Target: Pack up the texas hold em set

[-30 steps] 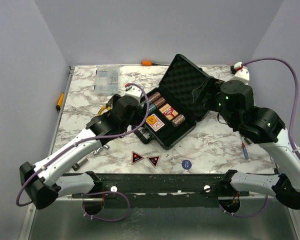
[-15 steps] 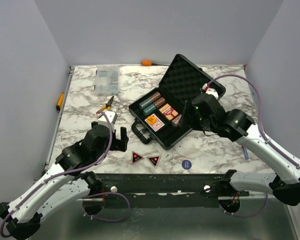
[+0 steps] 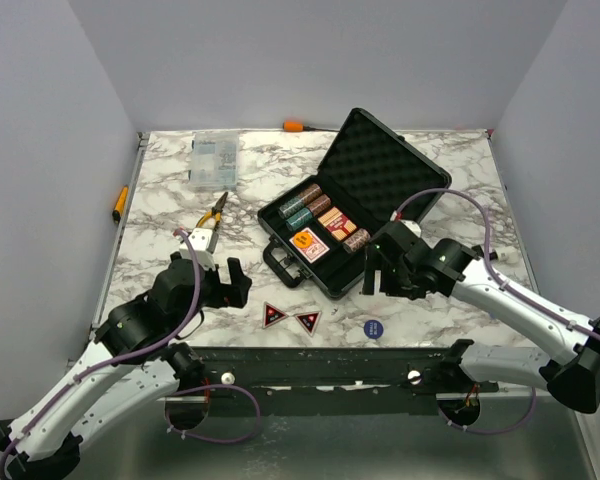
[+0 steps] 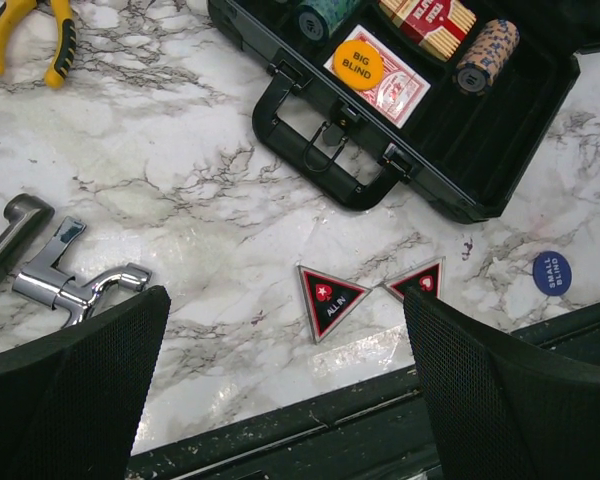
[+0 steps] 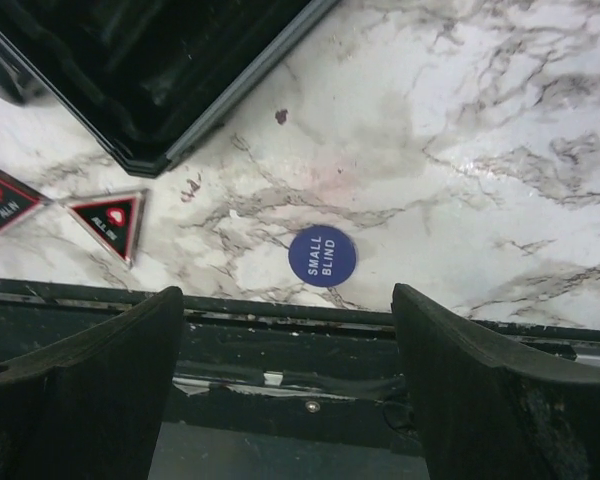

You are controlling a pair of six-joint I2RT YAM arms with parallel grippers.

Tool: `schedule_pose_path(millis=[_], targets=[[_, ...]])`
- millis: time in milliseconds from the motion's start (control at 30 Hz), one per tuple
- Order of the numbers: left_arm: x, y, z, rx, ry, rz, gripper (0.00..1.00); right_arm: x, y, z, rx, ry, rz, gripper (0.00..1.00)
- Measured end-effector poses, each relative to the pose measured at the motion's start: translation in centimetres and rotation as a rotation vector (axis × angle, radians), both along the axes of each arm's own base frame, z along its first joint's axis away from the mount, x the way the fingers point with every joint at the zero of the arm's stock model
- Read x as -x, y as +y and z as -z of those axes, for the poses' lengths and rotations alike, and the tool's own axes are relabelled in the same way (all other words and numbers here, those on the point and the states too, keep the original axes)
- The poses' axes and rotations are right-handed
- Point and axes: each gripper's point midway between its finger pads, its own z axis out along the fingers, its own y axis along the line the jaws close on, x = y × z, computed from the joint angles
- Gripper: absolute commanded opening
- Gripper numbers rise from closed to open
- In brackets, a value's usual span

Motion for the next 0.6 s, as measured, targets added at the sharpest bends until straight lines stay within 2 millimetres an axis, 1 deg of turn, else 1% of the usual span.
schedule_pose_path(millis=[100,233,333,433,600], targets=[[0.2,0.1,-0.5,0.026,-0.014,-0.006,0.98,0.9,0.1,1.8,-0.013,0.036,-0.024,0.83],[0.1,0.1,-0.3,0.022,-0.008,-0.011,0.98,1.9,0.6,4.2,-0.031,0.093,-0.052,0.80],[0.0,0.1,-0.1,0.010,-0.001,-0.015,0.98,2.3,0.9,5.3,-0.040,0.122,-0.063,0.79],[-0.1,0.1,0.2,-0.002,0.008,-0.018,0.98,2.7,1.2,6.3,-0.053,0.141,-0.072,0.75],[-0.3,0.1,0.4,-0.015,0.016,-0.022,0.98,3.6,1.0,8.2,-0.052,0.186,-0.068,0.71]])
